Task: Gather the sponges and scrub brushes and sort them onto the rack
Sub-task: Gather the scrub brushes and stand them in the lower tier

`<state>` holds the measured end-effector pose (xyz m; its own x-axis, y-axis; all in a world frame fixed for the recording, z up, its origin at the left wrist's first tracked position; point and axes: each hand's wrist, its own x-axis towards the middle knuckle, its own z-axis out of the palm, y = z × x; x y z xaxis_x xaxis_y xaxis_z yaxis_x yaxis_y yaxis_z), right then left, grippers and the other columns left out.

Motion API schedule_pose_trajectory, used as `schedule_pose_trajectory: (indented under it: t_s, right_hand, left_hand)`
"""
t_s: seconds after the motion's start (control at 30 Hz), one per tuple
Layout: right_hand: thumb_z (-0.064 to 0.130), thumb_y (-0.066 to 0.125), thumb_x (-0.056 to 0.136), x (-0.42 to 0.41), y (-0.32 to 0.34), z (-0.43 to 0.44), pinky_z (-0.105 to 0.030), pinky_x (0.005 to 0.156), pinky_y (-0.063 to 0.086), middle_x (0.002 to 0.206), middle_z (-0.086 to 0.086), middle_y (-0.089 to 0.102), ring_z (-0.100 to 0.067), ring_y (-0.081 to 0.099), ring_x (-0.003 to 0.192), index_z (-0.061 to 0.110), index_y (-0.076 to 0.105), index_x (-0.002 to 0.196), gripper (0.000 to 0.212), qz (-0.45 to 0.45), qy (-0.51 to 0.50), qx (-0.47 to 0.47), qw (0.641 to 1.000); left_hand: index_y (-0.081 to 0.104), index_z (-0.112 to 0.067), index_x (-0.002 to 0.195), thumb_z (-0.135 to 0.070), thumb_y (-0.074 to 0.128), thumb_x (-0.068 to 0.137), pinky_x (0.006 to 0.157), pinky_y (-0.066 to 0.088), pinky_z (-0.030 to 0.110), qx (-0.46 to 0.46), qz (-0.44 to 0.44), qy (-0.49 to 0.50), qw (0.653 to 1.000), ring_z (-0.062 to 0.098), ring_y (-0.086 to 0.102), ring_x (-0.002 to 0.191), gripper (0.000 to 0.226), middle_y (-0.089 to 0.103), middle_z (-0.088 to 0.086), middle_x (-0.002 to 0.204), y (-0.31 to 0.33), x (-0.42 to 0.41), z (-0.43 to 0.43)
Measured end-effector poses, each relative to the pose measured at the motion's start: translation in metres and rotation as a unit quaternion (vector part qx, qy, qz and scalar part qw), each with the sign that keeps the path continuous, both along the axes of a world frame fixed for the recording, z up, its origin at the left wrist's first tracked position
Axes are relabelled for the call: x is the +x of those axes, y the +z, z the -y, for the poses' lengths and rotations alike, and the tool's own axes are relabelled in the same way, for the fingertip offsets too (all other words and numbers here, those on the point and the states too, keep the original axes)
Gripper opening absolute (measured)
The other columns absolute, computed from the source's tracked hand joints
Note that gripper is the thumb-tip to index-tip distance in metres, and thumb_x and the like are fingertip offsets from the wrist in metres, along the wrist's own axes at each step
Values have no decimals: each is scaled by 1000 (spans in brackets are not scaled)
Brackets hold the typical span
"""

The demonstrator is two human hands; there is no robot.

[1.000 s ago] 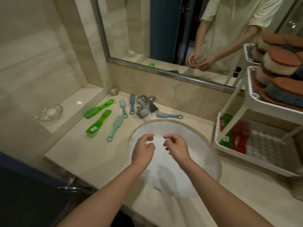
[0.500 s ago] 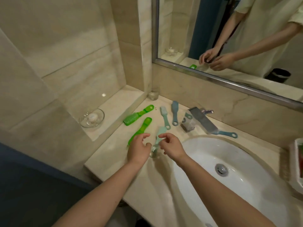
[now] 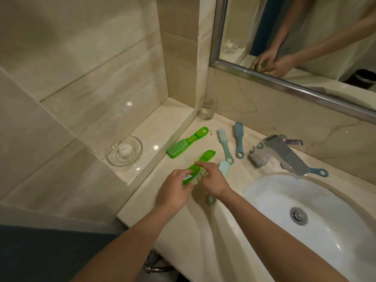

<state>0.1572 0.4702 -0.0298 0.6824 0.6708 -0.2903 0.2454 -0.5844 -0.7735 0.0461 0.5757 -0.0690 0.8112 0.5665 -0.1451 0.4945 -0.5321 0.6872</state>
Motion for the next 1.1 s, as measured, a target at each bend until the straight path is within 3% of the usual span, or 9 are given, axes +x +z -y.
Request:
schedule_pose_trajectory:
  t_s: [0.2, 0.33, 0.4, 0.53, 0.63, 0.73, 0.87, 1.0, 1.1]
  right_hand:
    - [8, 60, 81, 16, 11, -20, -28, 112, 20, 151, -12, 34, -25, 24, 143, 25, 58, 129, 51, 72, -5, -43, 996]
    - [6, 51, 84, 22, 21, -38, -40, 98, 41, 113, -12, 63, -32, 53, 113, 15, 64, 105, 26, 44, -31, 16, 998]
    - [6, 46, 87, 22, 25, -45, -45, 88, 47, 98, -14, 65, -32, 58, 98, 11, 62, 93, 18, -36, -60, 37, 997]
    - [8, 40, 92, 19, 24, -56, -32, 65, 45, 73, -7, 62, -21, 55, 69, 4, 60, 79, 24, -144, -49, 50, 987]
    - [12, 38, 94, 22, 20, -66, -37, 69, 50, 70, -2, 59, -23, 58, 70, 12, 57, 73, 29, -106, -61, 28, 992]
    - [15, 46, 92, 30, 13, -78, -32, 79, 46, 95, -3, 68, -25, 62, 95, 15, 65, 95, 20, 23, -55, -1, 998]
    - [16, 54, 87, 44, 1, -99, -38, 102, 41, 136, -6, 54, -29, 44, 128, 17, 53, 132, 44, 109, 44, -51, 992]
    - [16, 55, 85, 49, -10, -112, -44, 106, 36, 144, -2, 40, -32, 27, 139, 22, 39, 142, 59, 141, 148, -128, 970]
    - [24, 62, 83, 43, -17, -110, -40, 93, 42, 135, -4, 41, -28, 36, 129, 30, 37, 143, 65, 194, 173, -174, 950]
  left_hand:
    - [52, -48, 92, -58, 58, 67, 60, 45, 23, -65, 117, 136, 982, -1, 58, 70, 28, 65, -19, 85, 36, 17, -18]
    - [59, -34, 89, -60, 65, 70, 67, 48, 25, -194, 227, 198, 934, 1, 62, 73, 33, 67, -14, 82, 54, 36, -23]
    - [64, -25, 92, -54, 69, 76, 73, 50, 27, -247, 239, 192, 919, 9, 63, 81, 34, 69, -2, 89, 58, 44, -26]
    - [63, -15, 104, -37, 64, 90, 74, 50, 21, -268, 214, 165, 925, 17, 66, 93, 26, 69, 5, 99, 57, 50, -32]
    - [54, -19, 100, -35, 59, 93, 72, 47, 17, -241, 225, 197, 923, 10, 63, 87, 18, 65, 1, 94, 59, 47, -36]
    - [53, -22, 93, -34, 59, 94, 58, 44, 10, -241, 239, 222, 914, 1, 62, 66, 13, 64, -3, 80, 61, 42, -40]
    - [51, -18, 89, -33, 56, 96, 39, 38, 22, -305, 227, 224, 897, 15, 49, 43, 18, 58, 7, 69, 60, 34, -48]
    - [52, -12, 95, -34, 54, 97, 38, 31, 22, -333, 205, 237, 889, 14, 42, 42, 22, 57, 8, 71, 56, 25, -51]
    - [55, -14, 98, -37, 54, 96, 38, 32, 20, -333, 177, 246, 893, 13, 44, 41, 23, 58, 5, 70, 56, 20, -53]
